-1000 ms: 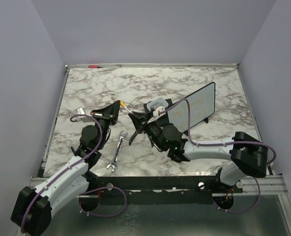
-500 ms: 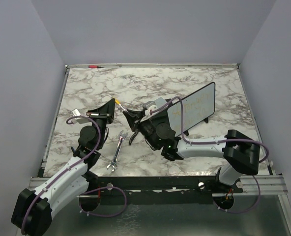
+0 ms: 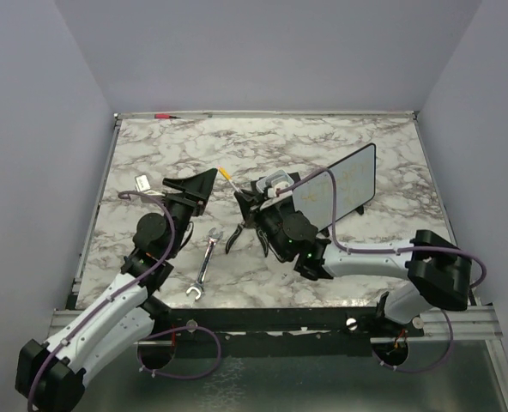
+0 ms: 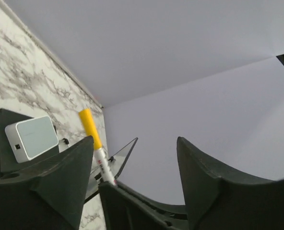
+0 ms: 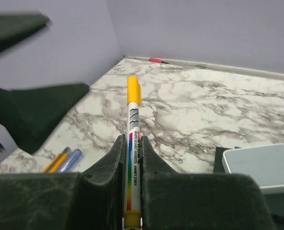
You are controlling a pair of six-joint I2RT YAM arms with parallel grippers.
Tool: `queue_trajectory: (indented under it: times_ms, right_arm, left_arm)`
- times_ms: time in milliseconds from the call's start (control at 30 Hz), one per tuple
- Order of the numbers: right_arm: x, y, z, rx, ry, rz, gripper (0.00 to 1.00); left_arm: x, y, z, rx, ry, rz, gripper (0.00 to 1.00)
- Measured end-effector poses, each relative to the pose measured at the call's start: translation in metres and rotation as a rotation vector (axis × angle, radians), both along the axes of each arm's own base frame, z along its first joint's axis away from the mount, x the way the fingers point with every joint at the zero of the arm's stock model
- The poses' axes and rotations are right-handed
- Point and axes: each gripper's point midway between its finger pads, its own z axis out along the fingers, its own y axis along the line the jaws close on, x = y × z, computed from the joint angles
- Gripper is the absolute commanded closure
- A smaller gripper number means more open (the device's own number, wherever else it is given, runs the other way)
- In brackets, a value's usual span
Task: Write a sentence on the whiteboard
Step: Close the whiteboard marker at the center of the board, then place the whiteboard marker at the center of the board.
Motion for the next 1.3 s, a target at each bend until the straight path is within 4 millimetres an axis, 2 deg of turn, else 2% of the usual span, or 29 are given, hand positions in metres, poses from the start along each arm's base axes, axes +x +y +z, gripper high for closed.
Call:
queue_trajectory:
  times_ms: [67, 100, 200, 333, 433, 600, 700, 800, 967, 1000, 1167, 1233, 1300]
  right_arm:
    - [-0.001, -0.012, -0.007, -0.01, 0.025, -0.017, 0.99]
    - [-0.003, -0.017, -0.01, -0.012, 0.039, -0.019, 0.99]
    - [-0.01, -0.03, -0.017, -0.02, 0.075, -0.014, 0.98]
    - [-0.027, -0.041, -0.023, -0.034, 0.112, 0.034, 0.97]
    - [-0.044, -0.043, -0.031, -0.048, 0.148, 0.095, 0.97]
    - [-0.072, -0.046, -0.064, -0.094, 0.248, 0.193, 0.97]
    - [-0.087, -0.049, -0.095, -0.142, 0.33, 0.231, 0.97]
    - [-0.1, -0.051, -0.12, -0.172, 0.404, 0.258, 0.96]
    - [-0.11, -0.049, -0.151, -0.208, 0.508, 0.276, 0.96]
    - [-0.112, -0.049, -0.162, -0.23, 0.54, 0.273, 0.96]
    - [-0.117, -0.051, -0.186, -0.294, 0.625, 0.251, 0.92]
    - [-0.119, -0.052, -0.192, -0.315, 0.654, 0.246, 0.87]
    - [-0.121, -0.053, -0.197, -0.33, 0.681, 0.242, 0.82]
  left_arm:
    - [-0.001, 0.001, 0.015, 0.06, -0.023, 0.008, 0.18]
    - [-0.004, 0.004, 0.028, 0.096, -0.045, 0.016, 0.15]
    - [-0.01, 0.011, 0.05, 0.207, -0.085, 0.04, 0.09]
    - [-0.006, 0.015, 0.059, 0.381, -0.09, 0.063, 0.01]
    - [0.007, 0.013, 0.06, 0.541, -0.069, 0.068, 0.01]
    - [0.025, 0.009, 0.027, 0.759, -0.006, 0.026, 0.01]
    - [0.032, 0.014, 0.003, 0.864, 0.042, 0.015, 0.01]
    - [0.033, 0.023, -0.003, 0.942, 0.045, 0.036, 0.01]
    - [0.031, 0.041, -0.006, 1.039, 0.033, 0.103, 0.01]
    - [0.03, 0.045, -0.012, 1.063, 0.037, 0.114, 0.01]
    - [0.025, 0.059, -0.052, 1.173, 0.093, 0.117, 0.01]
    - [0.024, 0.062, -0.062, 1.209, 0.111, 0.11, 0.01]
    - [0.024, 0.063, -0.062, 1.224, 0.11, 0.111, 0.01]
